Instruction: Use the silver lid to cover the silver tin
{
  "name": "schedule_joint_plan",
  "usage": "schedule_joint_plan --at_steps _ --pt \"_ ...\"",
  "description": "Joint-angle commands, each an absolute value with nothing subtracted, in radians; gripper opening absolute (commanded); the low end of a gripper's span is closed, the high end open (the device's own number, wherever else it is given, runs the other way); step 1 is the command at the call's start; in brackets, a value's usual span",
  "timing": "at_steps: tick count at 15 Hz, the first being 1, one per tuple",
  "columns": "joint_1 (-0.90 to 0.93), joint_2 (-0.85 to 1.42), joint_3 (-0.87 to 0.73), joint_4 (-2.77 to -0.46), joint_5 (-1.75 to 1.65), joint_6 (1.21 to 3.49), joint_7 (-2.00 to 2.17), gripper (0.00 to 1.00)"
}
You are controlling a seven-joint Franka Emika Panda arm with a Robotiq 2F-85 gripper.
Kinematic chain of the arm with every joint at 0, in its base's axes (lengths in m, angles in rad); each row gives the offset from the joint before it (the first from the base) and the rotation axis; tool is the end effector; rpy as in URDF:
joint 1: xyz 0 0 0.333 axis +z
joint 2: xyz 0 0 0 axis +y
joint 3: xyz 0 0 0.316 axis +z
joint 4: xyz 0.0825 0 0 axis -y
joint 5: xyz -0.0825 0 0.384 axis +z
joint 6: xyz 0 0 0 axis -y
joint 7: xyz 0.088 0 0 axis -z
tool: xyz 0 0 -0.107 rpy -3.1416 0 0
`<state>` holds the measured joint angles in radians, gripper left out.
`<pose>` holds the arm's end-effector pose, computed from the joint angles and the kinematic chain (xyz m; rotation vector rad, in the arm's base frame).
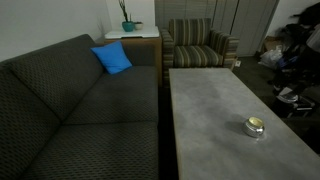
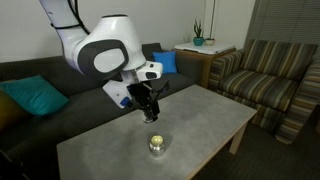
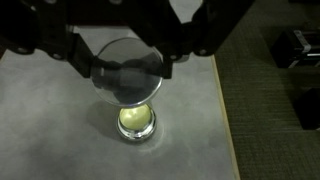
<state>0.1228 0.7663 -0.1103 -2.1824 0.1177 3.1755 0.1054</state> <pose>0.5440 -0.0081 0.0611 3.0596 -0.2630 0.3674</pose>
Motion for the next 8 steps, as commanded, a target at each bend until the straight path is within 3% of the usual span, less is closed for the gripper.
schedule_joint_plan --at_steps 1,4,5,8 --pt "0.144 0.839 -0.128 -2.096 0.127 3.060 0.158 0.44" --pt "0.146 0.906 -0.124 -2.015 0.108 2.947 0.184 0.44" --pt "0.131 0.860 -0.112 -2.074 0.108 3.008 0.177 0.69" --pt "0.135 0.907 -0.111 -2.026 0.107 2.976 0.182 0.69"
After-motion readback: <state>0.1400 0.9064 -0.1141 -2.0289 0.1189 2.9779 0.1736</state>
